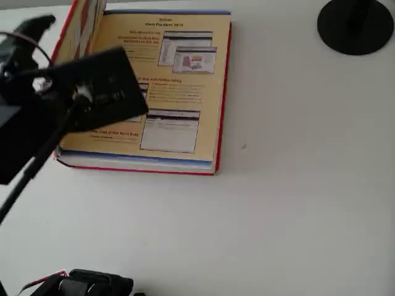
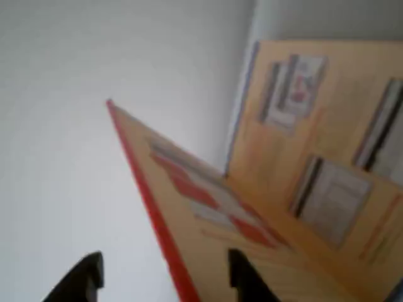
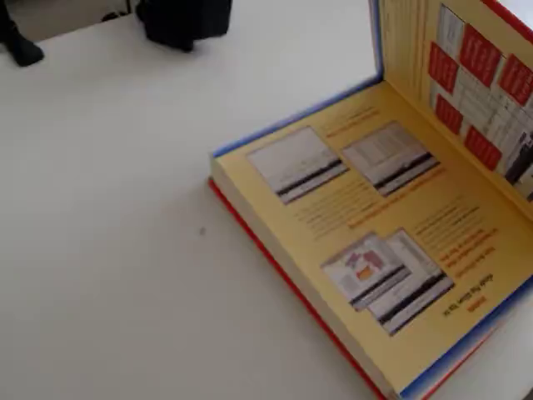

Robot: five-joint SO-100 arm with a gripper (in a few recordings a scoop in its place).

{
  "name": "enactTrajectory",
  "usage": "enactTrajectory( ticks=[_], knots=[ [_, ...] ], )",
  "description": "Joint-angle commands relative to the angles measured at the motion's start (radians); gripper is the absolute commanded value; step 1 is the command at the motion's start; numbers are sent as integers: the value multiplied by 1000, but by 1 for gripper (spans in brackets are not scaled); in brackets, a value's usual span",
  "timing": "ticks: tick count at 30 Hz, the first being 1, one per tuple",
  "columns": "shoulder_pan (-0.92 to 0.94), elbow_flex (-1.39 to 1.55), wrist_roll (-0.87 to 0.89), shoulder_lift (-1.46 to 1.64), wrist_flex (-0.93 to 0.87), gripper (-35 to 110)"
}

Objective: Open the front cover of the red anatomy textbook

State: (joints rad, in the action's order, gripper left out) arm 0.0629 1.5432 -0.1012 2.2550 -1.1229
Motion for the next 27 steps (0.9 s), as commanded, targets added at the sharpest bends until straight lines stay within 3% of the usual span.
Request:
enactTrajectory(
  ticks=[1, 15, 27],
  knots=[
    [-28, -97, -25, -23, -6, 37],
    [-261, -227, -8, -130, -84, 42],
    [-422, -614, -14, -362, -241, 42]
  ],
)
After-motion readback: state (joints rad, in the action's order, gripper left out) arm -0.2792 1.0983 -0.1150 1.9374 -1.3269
